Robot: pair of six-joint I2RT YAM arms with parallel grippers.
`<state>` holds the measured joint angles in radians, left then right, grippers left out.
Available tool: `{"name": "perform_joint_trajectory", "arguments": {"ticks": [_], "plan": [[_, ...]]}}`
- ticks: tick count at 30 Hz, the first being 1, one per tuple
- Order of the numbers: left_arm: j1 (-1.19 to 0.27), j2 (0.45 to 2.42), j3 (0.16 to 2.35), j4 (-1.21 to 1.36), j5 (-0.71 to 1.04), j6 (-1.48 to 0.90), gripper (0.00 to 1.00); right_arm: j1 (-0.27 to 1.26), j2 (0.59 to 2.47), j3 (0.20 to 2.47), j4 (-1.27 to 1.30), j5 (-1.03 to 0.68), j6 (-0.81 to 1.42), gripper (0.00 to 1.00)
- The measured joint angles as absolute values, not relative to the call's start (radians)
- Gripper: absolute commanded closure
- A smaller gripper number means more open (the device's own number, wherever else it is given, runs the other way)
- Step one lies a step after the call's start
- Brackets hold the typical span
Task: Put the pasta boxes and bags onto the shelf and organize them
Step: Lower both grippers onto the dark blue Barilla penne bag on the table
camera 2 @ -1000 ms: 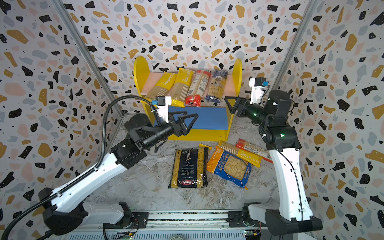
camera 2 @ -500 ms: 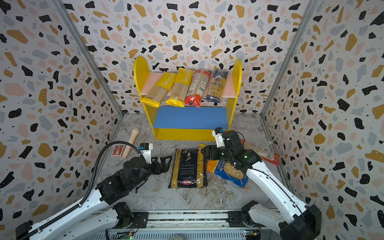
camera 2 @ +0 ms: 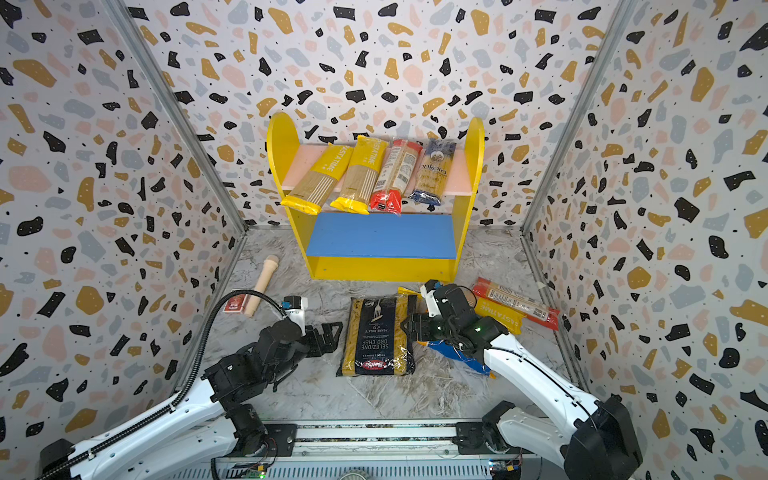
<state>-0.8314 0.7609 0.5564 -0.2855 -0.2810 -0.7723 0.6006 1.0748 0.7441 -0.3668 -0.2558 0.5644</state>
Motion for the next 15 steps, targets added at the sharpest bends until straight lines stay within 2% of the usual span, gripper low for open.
{"name": "perform_joint_trajectory", "arguments": {"ticks": [9,15], "plan": [[-0.831,0.805,0.480,-0.192,-0.242,-0.791,0.01,0.589,1.087,0.639,-0.270,-0.306,0.596,0.15],[-0.831,0.888,0.424,-0.151,-0.209,-0.810,0.05,0.576,1.151,0.542,-0.183,-0.370,0.627,0.14]]}}
